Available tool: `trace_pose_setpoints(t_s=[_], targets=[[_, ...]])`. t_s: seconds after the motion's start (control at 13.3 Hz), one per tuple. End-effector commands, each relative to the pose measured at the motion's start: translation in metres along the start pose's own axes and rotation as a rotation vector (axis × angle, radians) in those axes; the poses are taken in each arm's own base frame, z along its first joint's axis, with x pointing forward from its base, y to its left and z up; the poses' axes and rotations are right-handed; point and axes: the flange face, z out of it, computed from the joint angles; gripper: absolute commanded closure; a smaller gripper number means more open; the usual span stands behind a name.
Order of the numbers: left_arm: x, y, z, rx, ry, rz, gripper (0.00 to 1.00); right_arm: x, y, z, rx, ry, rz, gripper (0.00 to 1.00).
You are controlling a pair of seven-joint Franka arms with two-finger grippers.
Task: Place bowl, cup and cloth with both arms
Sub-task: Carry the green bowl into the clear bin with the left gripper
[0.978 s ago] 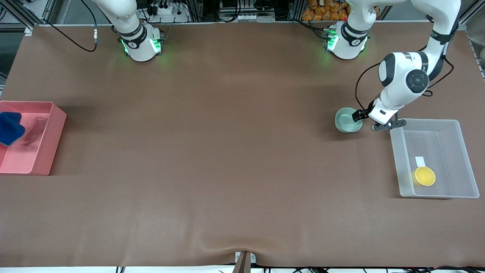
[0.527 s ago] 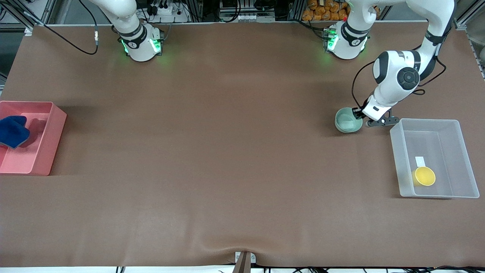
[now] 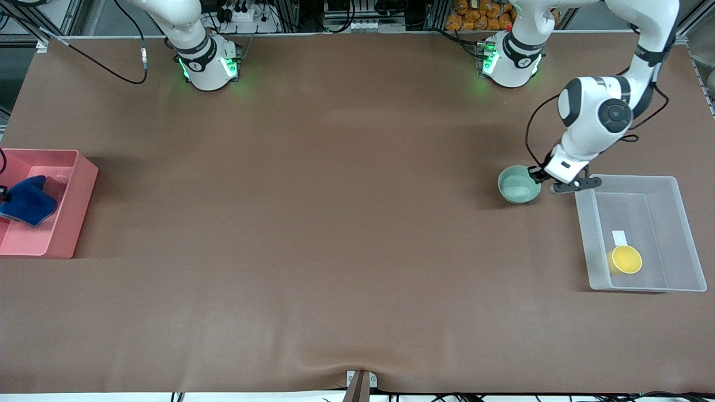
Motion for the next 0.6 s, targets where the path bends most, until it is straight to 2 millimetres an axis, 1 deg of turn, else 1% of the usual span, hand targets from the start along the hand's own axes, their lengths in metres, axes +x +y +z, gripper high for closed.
trace_pose_setpoints(t_s=[0.0,0.15,0.23,0.3,0.38,0.45,0.53], targets=[[0.051,-0.030,-0.061,0.032,-0.046,0.008,1.00,0.005,0.001,0.011,0.015,0.003,-0.008,1.00],[0.086,-0.061,-0.099,0.031,-0.078,0.004,1.00,0.005,0.000,0.020,0.022,-0.004,-0.008,1.00],[0.098,-0.078,-0.118,0.032,-0.076,0.005,1.00,0.006,-0.001,0.025,0.022,-0.001,-0.009,1.00],[0.110,-0.100,-0.131,0.036,-0.082,0.006,1.00,0.006,-0.001,0.029,0.023,-0.004,-0.010,1.00],[0.119,-0.124,-0.138,0.030,-0.085,0.022,1.00,0.007,-0.003,0.035,0.028,-0.010,-0.012,1.00],[0.125,-0.154,-0.141,0.013,-0.081,0.041,1.00,0.006,-0.004,0.038,0.032,-0.014,-0.013,1.00],[0.126,-0.187,-0.140,0.001,-0.076,0.049,1.00,0.006,-0.005,0.045,0.038,-0.021,-0.014,1.00]])
